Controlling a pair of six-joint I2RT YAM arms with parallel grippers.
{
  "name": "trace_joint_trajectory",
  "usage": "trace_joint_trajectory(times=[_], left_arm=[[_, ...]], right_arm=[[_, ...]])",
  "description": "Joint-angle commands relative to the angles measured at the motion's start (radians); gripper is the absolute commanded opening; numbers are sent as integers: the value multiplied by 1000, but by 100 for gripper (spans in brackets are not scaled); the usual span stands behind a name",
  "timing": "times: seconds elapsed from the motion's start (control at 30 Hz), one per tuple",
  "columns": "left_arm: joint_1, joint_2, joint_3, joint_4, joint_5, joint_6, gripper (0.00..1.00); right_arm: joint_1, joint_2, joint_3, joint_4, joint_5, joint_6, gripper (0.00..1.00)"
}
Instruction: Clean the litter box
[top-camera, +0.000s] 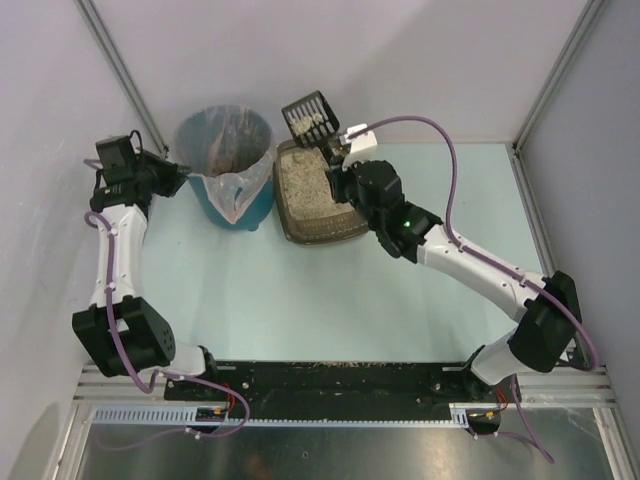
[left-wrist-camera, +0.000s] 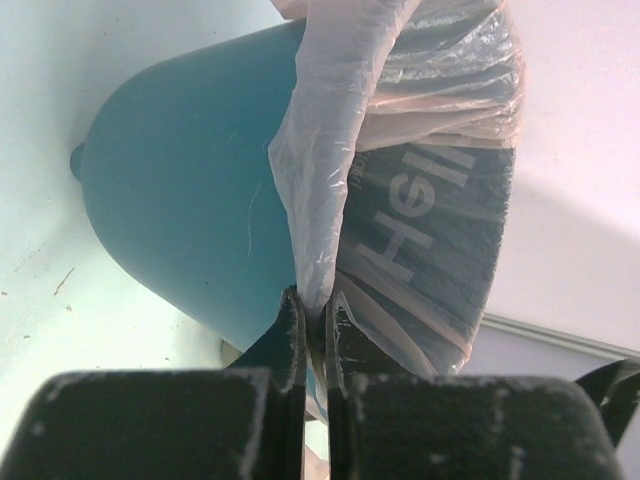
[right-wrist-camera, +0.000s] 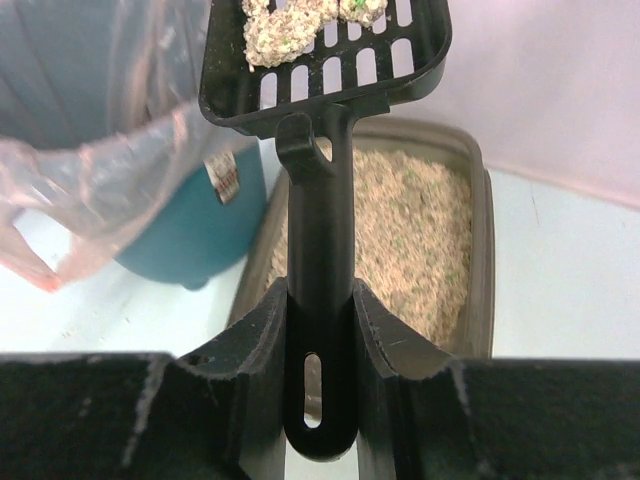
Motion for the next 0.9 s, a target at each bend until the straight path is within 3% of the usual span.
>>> trace_joint_trajectory(times=[0.0, 0.2, 0.33, 0.47, 0.67, 0.87], left_arm=[[-73, -57, -26, 49, 124, 37, 0], [-95, -74, -45, 51, 124, 56, 0], [-98, -78, -43, 49, 126, 63, 0], [-100, -83, -43, 51, 118, 79, 0], [-100, -92, -48, 51, 101, 119, 0], [-101, -109, -69, 51, 101, 129, 0]], right_arm=[[11, 41, 142, 1, -35, -15, 0], [41, 181, 324, -40, -61, -65, 0], [67, 282, 440, -103, -54, -180, 0], [105, 370, 518, -114, 23, -394, 0], [153, 390, 507, 1, 126, -645, 0], [186, 364, 372, 226, 156, -933, 0]])
